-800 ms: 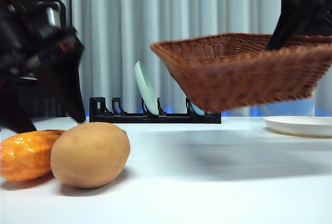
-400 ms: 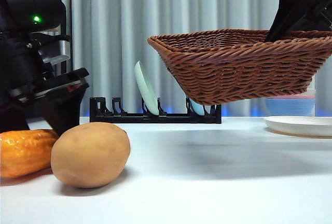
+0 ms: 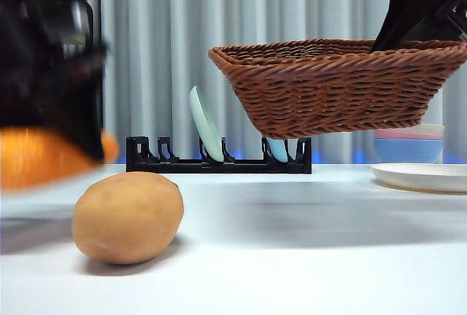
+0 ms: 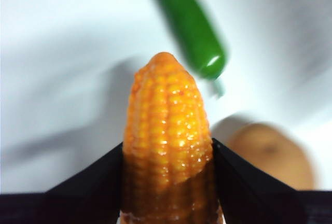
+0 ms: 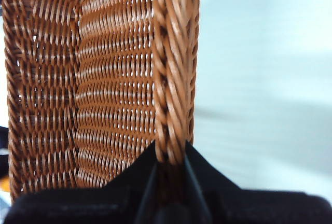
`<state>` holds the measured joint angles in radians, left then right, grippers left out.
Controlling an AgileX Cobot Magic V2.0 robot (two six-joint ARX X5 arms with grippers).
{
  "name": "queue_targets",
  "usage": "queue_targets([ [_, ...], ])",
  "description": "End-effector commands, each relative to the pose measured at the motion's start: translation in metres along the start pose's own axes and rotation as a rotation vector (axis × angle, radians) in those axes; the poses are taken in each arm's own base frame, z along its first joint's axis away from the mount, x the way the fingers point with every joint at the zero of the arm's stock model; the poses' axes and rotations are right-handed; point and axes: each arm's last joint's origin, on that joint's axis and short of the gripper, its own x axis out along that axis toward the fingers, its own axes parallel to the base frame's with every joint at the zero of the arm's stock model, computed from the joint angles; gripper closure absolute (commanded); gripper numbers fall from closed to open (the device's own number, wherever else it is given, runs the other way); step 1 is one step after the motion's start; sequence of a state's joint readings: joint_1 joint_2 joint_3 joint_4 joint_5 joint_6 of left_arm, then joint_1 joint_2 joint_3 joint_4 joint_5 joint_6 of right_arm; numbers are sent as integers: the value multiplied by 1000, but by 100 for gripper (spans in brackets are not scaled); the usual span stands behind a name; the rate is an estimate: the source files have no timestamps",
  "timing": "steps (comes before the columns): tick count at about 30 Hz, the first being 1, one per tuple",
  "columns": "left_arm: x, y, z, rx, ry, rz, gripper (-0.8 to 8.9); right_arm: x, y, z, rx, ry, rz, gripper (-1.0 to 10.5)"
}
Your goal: Pick up the basket,pick up the corn from the table,pick up the potato from the table,pick up the cucumber from the table,put all items into the basket
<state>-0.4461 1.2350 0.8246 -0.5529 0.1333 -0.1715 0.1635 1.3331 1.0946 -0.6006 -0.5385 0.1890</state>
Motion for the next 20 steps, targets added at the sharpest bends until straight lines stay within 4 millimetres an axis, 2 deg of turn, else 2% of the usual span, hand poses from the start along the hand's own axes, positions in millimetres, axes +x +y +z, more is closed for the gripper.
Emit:
queue_targets([
  [1,-48,-10,21,31,-183,-33,821,3,7,2,9,-2,32,958],
  [3,-85,-20,35,18,-333,-75,821,8,13,0,16,17,47,959],
  [6,-127,-38,54,62,-518,-145,821,14,23,-3,7,39,71,958],
  [9,-143,-52,70,94,-585,-186,821,19,33,-4,-1,44,99,958],
  [11,-140,-58,78,105,-576,-201,821,21,39,-5,-5,48,116,958],
  [13,-127,-64,84,114,-541,-209,821,24,45,-6,-9,54,129,958],
  [20,-57,-87,92,155,-335,-218,821,29,58,-11,-19,76,162,958],
])
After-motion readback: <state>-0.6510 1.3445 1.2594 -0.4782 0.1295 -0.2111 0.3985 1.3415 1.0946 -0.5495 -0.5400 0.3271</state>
